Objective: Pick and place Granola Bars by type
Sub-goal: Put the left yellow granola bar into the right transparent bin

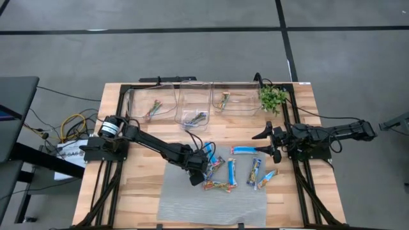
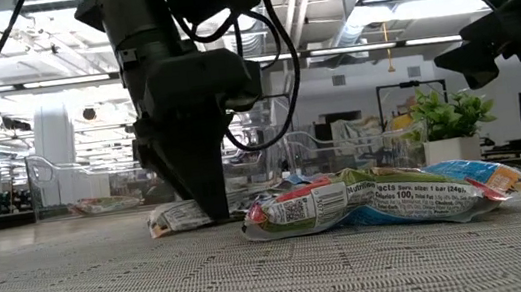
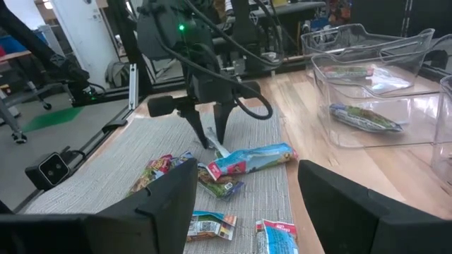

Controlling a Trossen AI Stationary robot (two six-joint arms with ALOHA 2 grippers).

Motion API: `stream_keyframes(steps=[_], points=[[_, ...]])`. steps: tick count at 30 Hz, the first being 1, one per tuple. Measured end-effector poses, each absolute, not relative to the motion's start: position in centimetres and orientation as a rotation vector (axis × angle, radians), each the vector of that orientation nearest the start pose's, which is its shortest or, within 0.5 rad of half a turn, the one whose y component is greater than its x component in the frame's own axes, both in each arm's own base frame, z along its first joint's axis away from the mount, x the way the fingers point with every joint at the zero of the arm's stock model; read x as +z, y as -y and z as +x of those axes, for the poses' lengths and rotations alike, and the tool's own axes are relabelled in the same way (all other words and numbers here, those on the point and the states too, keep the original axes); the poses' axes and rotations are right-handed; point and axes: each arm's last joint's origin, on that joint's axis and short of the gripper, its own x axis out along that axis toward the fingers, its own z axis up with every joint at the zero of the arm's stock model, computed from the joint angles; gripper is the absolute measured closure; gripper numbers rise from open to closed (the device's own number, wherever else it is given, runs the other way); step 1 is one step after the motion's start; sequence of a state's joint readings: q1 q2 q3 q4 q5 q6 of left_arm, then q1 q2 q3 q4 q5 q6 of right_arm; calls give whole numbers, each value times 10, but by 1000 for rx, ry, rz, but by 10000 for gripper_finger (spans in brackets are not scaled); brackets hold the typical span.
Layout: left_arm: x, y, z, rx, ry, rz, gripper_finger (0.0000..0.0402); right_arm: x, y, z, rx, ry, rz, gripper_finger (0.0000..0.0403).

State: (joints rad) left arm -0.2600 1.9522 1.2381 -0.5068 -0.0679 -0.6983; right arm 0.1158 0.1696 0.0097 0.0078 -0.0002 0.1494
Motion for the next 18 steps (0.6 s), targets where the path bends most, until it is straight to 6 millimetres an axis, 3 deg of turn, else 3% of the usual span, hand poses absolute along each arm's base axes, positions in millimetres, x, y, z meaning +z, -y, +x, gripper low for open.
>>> stream_keyframes(steps=[8, 12, 18], points=[[143, 94, 364, 233, -1210, -434, 372, 154, -12, 106, 104, -161, 140, 163], [149, 95, 363, 197, -1205, -454, 363, 153, -12, 106, 104, -161, 140, 163], [174, 91, 362, 113, -1139, -445, 332, 154, -12, 106, 104, -161, 140, 163]])
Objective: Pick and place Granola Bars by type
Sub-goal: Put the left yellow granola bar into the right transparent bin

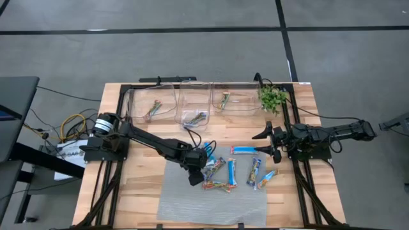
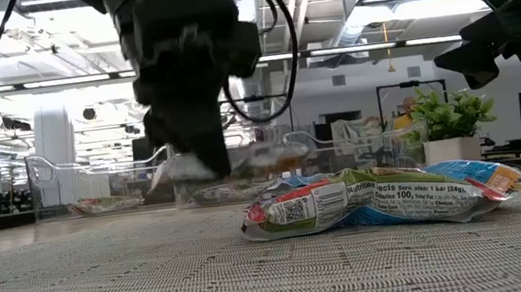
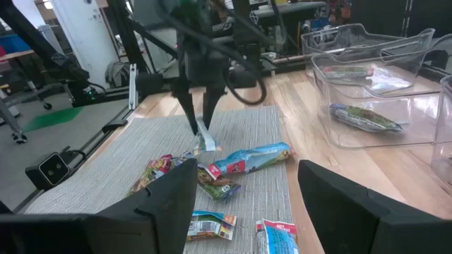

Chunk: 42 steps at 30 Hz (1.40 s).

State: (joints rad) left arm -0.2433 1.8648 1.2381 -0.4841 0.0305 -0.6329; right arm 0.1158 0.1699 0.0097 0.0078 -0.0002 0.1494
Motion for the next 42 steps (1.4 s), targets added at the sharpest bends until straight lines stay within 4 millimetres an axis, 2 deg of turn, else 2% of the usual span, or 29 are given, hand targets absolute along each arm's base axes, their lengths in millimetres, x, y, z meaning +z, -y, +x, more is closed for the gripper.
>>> stream_keyframes(steps=[5, 10, 14, 29, 38, 42], points=[[199, 85, 366, 21, -1019, -498, 339, 154, -12, 106, 104, -161, 140, 163], [226, 74, 375, -37, -822, -555, 353, 154, -12, 106, 104, -161, 140, 163], [239, 65, 381, -49, -705, -587, 365, 153, -12, 106, 104, -161, 140, 163], [265, 30, 400, -63, -379, -677, 368, 153, -12, 106, 104, -161, 140, 163], [266, 21, 401, -42, -359, -682, 368, 154, -12, 106, 104, -161, 140, 163], [266, 6, 401, -4, -346, -708, 370, 154, -12, 106, 104, -161, 140, 163]])
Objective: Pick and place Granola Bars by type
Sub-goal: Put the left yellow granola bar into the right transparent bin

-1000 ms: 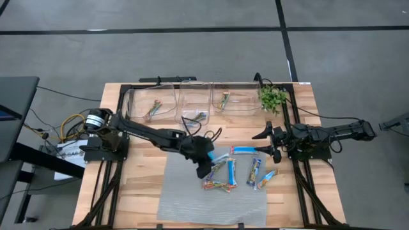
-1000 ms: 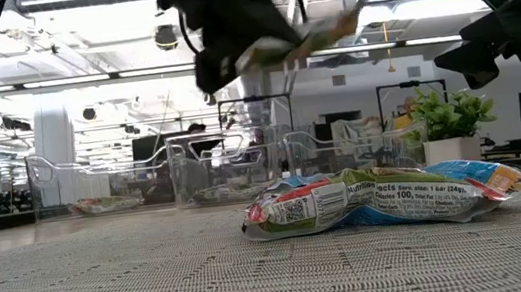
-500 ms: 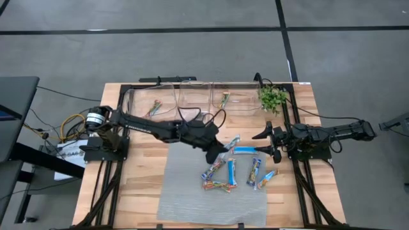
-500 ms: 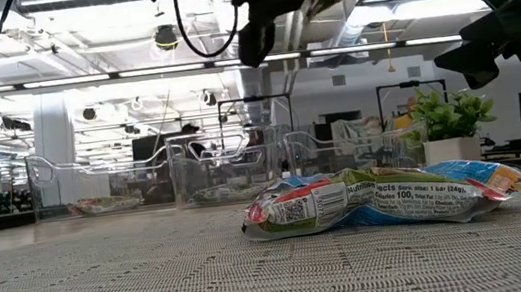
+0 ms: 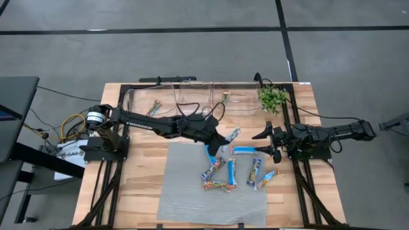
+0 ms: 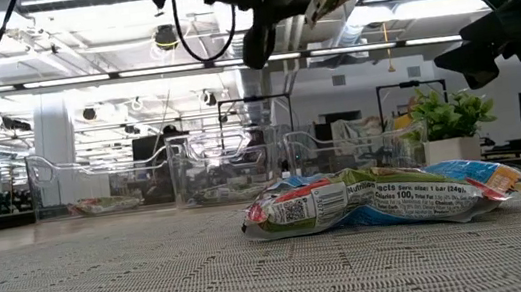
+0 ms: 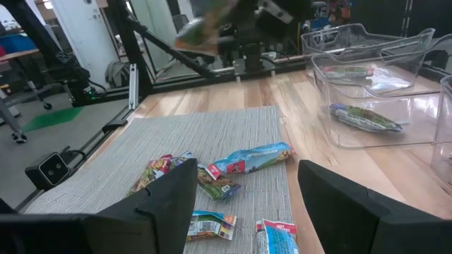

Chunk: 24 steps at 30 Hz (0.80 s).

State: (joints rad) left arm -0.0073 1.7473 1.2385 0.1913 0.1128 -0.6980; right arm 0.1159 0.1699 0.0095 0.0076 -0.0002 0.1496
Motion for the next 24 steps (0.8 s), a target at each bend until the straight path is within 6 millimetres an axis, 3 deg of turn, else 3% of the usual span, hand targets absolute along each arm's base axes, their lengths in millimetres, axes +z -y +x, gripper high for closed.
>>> stream_keyframes(steps=[8, 17, 24], points=[[266, -59, 397, 145, -288, -733, 369, 154, -12, 106, 105, -161, 140, 163], [267, -141, 376, 346, -209, -760, 369, 153, -12, 106, 104, -161, 140, 163], [273, -172, 366, 362, -182, -672, 368, 154, -12, 106, 104, -160, 140, 163]])
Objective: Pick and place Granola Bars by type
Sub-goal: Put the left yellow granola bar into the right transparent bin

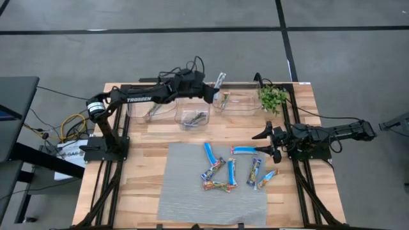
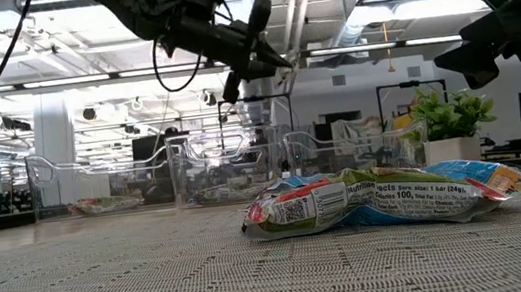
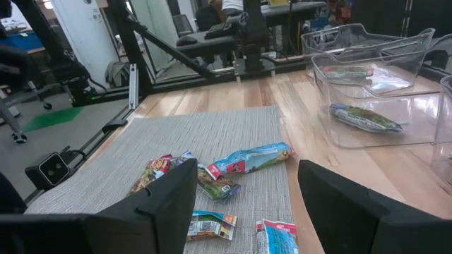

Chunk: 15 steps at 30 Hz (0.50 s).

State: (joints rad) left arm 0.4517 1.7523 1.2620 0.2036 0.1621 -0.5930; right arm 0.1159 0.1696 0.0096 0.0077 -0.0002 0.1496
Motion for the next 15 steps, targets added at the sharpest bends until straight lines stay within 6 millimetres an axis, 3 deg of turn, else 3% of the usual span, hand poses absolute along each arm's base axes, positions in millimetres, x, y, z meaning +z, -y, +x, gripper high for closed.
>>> stream_keyframes(steps=[15], points=[[305, -185, 374, 410, -274, -331, 372, 154, -12, 106, 104, -161, 140, 163]])
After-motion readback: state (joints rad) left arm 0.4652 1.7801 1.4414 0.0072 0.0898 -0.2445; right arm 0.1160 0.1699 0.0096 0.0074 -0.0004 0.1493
